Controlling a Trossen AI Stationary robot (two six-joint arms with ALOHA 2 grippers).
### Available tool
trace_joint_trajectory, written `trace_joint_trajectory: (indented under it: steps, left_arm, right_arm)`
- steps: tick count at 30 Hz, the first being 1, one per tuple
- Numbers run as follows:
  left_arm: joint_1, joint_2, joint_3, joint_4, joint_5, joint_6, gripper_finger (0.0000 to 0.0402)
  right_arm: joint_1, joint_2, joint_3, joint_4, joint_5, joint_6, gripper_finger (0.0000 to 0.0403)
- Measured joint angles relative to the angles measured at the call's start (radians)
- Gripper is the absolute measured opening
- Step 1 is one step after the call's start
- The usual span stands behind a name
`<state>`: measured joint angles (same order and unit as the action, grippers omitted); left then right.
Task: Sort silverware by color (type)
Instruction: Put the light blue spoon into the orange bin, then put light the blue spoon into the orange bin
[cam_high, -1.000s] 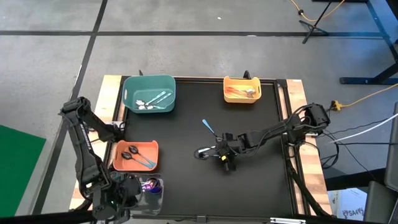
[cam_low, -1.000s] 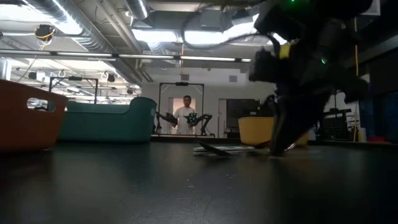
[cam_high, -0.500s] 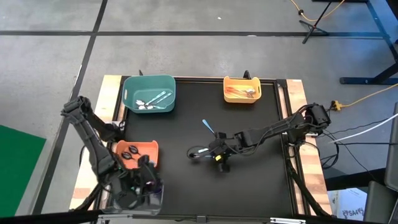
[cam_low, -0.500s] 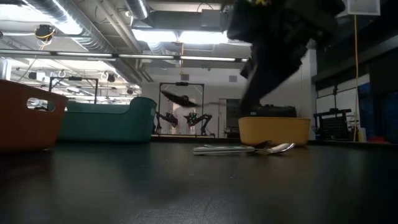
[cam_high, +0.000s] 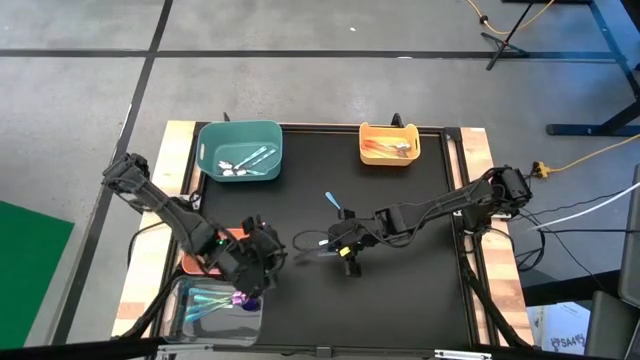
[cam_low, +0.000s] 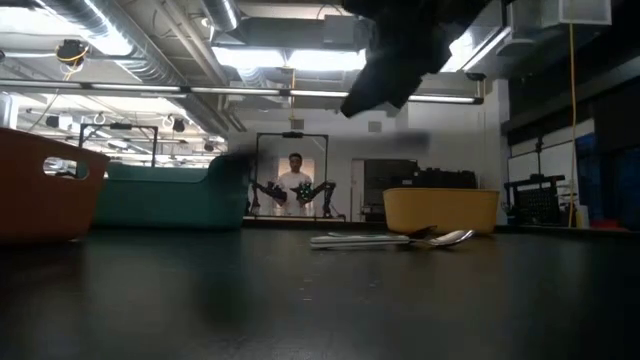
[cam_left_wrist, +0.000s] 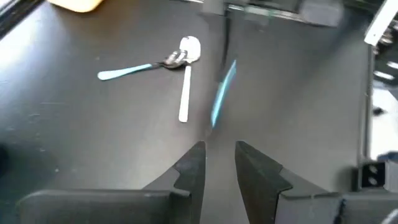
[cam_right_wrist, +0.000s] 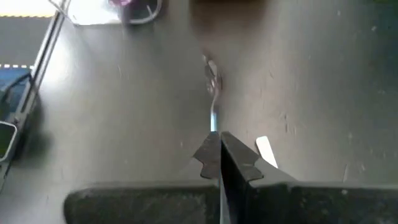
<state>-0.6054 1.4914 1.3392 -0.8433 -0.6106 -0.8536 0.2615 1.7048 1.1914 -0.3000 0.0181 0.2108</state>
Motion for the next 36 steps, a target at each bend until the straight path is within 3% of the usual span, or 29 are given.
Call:
trace_joint_trajectory:
  steps: [17,25,36]
  left_arm:
    - [0.118,0.000,0.000,0.000,0.052,0.016,0.0082]
    - [0.153,0.000,0.000,0.130,0.060,0.187,0.0083]
    - [0.285,0.038,0.000,0.398,0.259,0.497,0.0152]
  right_arm:
    - [0.000,-0.001,0.002,-0.074,0.000,0.000,0.0000]
    - [0.000,-0.051,0.002,-0.169,0.023,-0.006,0.0000]
    - [0.000,-0.263,0.002,-0.382,0.099,-0.006,0.0000]
